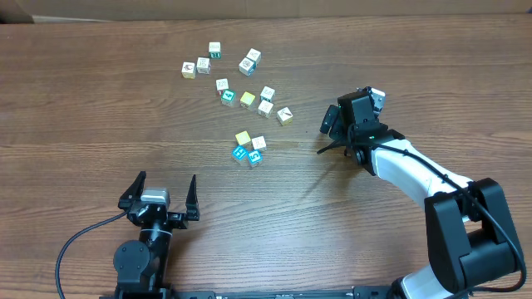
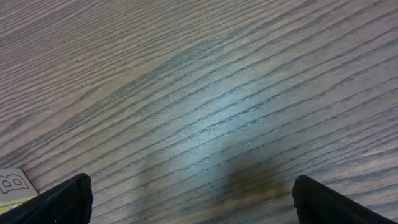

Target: Form a circle

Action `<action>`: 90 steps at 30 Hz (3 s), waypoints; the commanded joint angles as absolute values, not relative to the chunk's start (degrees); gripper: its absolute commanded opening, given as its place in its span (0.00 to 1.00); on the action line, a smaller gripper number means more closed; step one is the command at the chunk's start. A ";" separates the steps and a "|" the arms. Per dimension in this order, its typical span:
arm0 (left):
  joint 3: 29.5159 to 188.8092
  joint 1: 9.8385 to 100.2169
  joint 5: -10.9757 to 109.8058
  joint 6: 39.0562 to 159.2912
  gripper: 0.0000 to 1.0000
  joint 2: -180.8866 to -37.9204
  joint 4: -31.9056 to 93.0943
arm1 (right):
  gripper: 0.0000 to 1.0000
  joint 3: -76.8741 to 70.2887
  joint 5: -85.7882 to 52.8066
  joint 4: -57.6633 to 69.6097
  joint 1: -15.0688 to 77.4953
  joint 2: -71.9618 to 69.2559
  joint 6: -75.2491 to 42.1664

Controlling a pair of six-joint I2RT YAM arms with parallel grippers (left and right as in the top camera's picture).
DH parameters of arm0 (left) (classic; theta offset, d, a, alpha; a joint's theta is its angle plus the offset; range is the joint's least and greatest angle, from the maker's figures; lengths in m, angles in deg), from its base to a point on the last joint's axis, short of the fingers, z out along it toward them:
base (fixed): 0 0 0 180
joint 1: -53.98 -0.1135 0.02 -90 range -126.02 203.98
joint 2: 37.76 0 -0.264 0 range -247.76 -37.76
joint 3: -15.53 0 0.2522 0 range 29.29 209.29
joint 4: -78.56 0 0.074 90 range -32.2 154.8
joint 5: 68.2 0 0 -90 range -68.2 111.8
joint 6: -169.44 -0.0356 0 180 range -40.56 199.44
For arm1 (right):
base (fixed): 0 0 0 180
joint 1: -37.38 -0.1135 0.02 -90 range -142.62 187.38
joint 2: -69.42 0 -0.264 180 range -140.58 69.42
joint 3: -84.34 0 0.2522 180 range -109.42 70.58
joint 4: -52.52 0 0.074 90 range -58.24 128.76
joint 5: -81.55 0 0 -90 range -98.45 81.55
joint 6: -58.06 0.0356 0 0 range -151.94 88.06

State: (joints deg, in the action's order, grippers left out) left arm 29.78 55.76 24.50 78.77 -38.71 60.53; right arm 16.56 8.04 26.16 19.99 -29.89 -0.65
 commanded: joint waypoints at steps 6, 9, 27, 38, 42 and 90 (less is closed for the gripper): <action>29.56 55.83 24.15 77.24 0.99 -37.99 60.46 | 1.00 16.11 8.46 26.44 19.99 -28.58 -0.94; 29.56 55.83 24.15 77.24 1.00 -37.99 60.46 | 1.00 16.11 8.44 26.49 19.99 -28.58 -0.94; 29.56 55.83 24.15 77.24 0.99 -37.99 60.46 | 1.00 16.11 8.44 26.42 21.32 -10.74 -0.94; 29.56 55.83 24.15 77.24 1.00 -37.99 60.46 | 1.00 16.11 12.50 25.79 27.01 -3.35 -0.94; 29.56 55.83 24.15 77.24 1.00 -37.99 60.46 | 1.00 16.13 12.50 25.13 29.30 -2.68 -0.94; 29.56 55.83 24.15 77.24 1.00 -38.01 60.46 | 1.00 51.49 0.66 54.44 31.25 3.73 -14.62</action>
State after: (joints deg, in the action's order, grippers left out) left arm 29.78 55.76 24.52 77.94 -38.71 60.53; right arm 49.31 3.65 53.06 31.01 2.07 -11.80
